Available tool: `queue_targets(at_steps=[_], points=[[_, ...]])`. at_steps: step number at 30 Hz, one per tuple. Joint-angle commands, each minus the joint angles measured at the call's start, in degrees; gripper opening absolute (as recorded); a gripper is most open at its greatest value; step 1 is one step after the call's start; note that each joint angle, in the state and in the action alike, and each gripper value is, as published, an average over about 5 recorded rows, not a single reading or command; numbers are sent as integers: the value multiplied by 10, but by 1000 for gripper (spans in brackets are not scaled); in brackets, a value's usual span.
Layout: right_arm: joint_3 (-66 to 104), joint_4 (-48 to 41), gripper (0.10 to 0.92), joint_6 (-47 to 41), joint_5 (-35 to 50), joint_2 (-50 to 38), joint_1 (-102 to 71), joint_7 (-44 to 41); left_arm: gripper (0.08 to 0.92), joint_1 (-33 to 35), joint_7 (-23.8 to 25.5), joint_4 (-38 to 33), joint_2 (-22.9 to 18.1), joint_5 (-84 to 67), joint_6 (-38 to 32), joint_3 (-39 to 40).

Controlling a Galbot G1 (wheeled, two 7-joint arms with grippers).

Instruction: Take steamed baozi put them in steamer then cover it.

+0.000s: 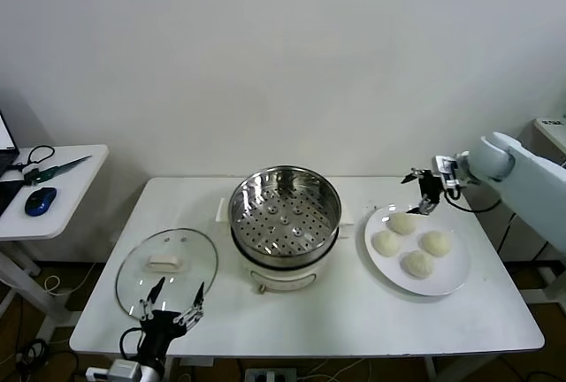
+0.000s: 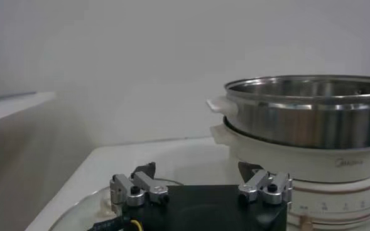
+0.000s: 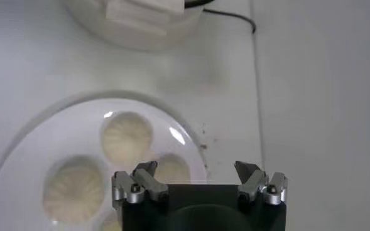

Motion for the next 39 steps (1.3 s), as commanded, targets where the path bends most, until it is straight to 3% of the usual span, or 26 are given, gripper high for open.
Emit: queue_targets(at_steps=[1,24,39], points=[[-76,-105,823,3,2,75,46,-46,823,-7,3,4,-3,-1,1,3],[60,-244,823,27,-122,153,-85,-14,823,-20,5,29,-1,3,4,6],[103,-286,812,31,-146,173,-96,2,823,-19,3,32,-2,5,4,7]])
